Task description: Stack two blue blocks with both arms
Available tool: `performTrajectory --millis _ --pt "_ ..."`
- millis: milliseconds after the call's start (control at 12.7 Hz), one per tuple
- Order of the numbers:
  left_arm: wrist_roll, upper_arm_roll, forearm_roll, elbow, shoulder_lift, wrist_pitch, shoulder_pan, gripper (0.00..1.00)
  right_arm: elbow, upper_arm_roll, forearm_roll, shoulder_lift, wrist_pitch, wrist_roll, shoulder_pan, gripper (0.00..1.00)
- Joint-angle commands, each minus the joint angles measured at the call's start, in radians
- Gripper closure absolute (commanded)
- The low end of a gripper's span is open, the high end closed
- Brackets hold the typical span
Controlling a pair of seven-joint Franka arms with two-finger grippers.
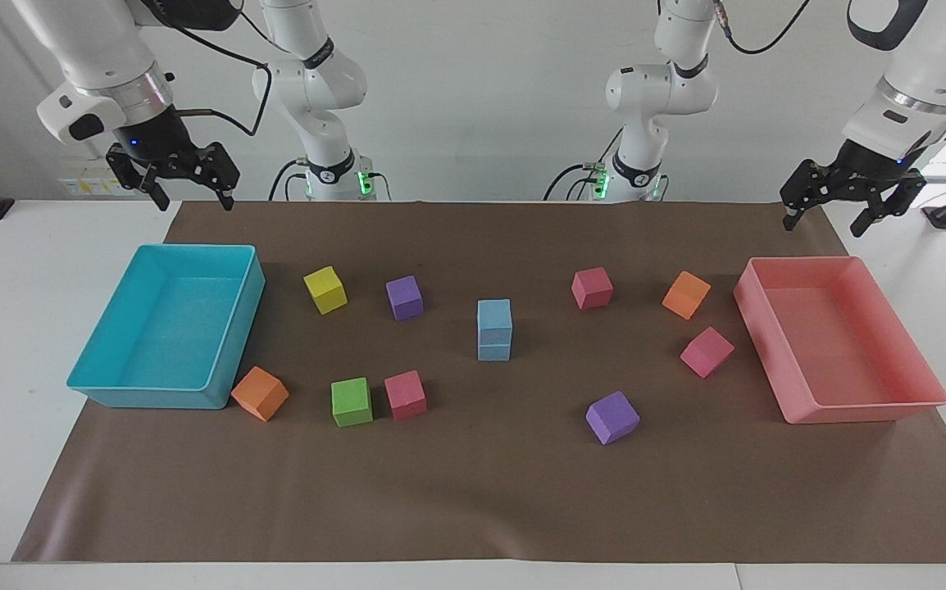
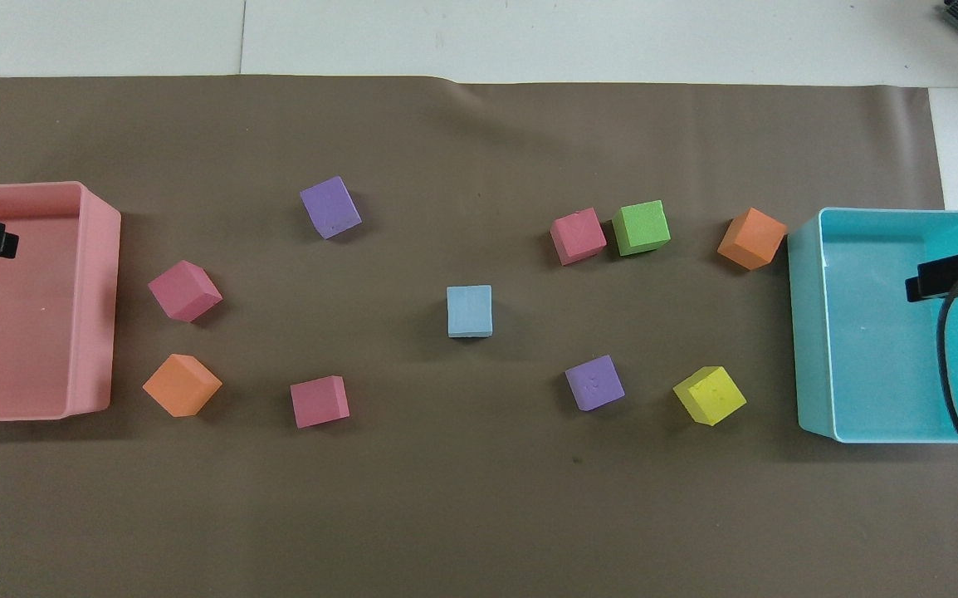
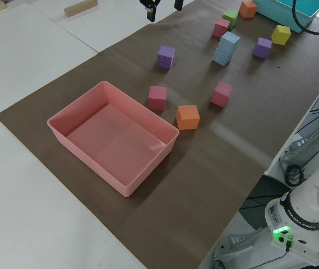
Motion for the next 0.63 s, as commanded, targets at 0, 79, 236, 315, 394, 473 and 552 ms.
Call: performTrajectory --millis 0,79,236,315,394,473,552 --pt "0.01 -0.012 -0.006 -0.022 -0.028 -0.029 0.016 0.0 -0.057 0.012 -0.022 -0.03 0.005 0.013 -0.012 0.0" --pt "0.01 -0.012 -0.006 -0.025 -0.029 -0.034 0.016 0.0 -0.052 0.014 -0.025 -0.025 0.031 0.014 -0.012 0.0" --pt "0.01 -0.014 -0.009 -0.024 -0.029 -0.037 0.016 0.0 -0.034 0.012 -0.023 -0.022 0.035 0.012 -0.012 0.0" --pt "0.013 -0.015 -0.012 -0.024 -0.029 -0.045 0.013 0.0 -0.003 0.011 -0.031 -0.019 0.004 0.012 -0.015 0.0" --pt "0.012 -0.015 -0.013 -0.025 -0.031 -0.06 0.011 0.0 0.017 0.012 -0.032 -0.015 -0.036 0.012 -0.021 0.0" --pt "0.007 -0.017 -0.016 -0.027 -0.031 -0.065 0.004 0.0 0.003 0.012 -0.031 -0.025 -0.033 0.009 -0.018 0.0" --pt "-0.026 -0.017 -0.021 -0.06 -0.055 -0.09 0.008 0.0 -0.015 0.012 -0.032 -0.03 -0.018 0.006 -0.011 0.0"
